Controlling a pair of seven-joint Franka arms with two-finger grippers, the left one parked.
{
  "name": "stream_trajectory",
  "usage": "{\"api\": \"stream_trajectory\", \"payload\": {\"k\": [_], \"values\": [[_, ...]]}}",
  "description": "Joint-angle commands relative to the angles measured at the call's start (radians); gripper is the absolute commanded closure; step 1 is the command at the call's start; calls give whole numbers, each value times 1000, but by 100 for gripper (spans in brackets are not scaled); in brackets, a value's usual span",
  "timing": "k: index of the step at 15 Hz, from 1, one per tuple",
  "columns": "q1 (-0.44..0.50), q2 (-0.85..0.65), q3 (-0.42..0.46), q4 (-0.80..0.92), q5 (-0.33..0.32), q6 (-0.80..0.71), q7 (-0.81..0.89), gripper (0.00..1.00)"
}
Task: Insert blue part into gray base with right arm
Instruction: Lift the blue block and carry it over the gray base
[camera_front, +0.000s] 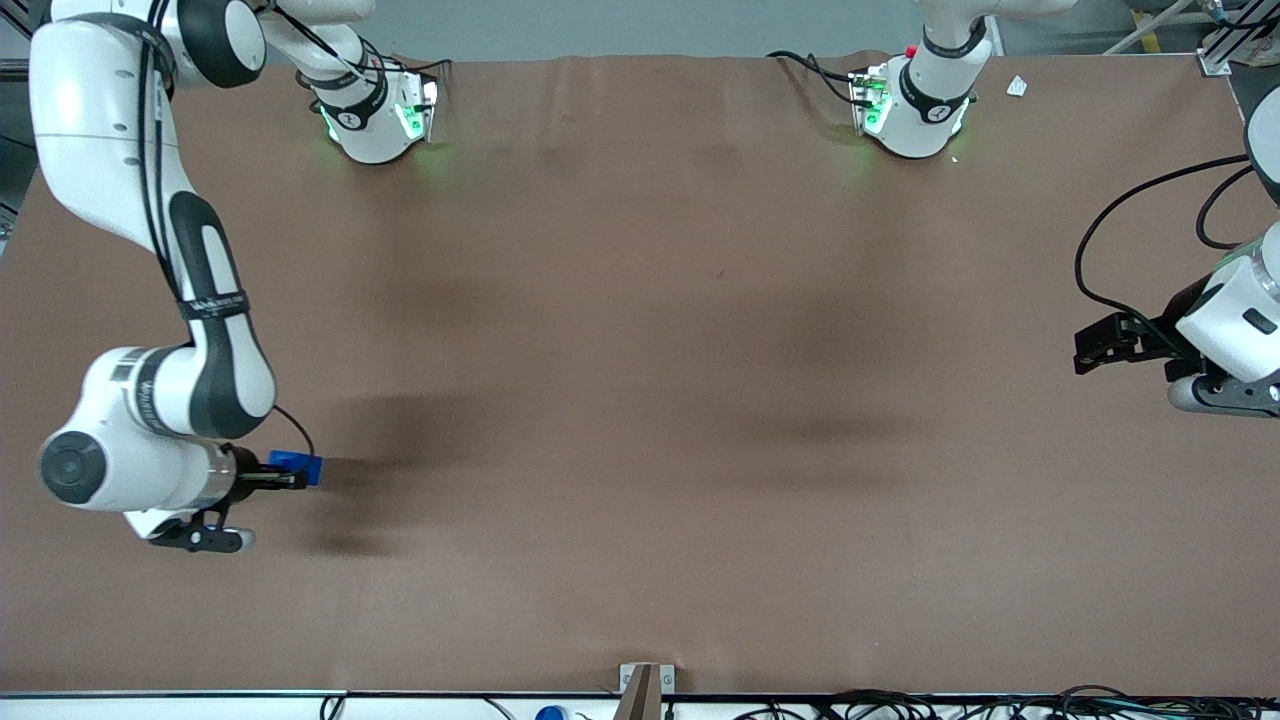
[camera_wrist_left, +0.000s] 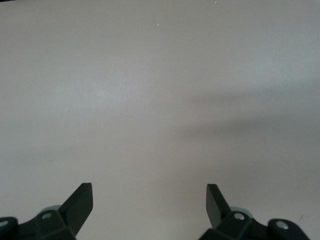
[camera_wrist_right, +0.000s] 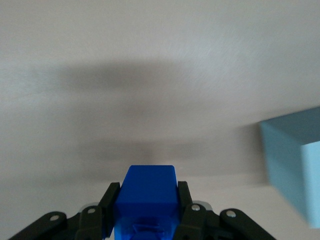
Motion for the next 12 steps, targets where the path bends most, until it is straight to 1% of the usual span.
{"api": "stream_trajectory", "payload": {"k": [1,2,4,7,12], "values": [[-67,-20,-24,2,-18,-17,-208,100],[-81,-20,-36,12,-21,-11,-281,100],[-101,-7,-55,21,-22,25,-356,100],[-116,-8,-56,22,-33,42,-393,100],[-157,0,-56,22,-32,44,-453,100]]}}
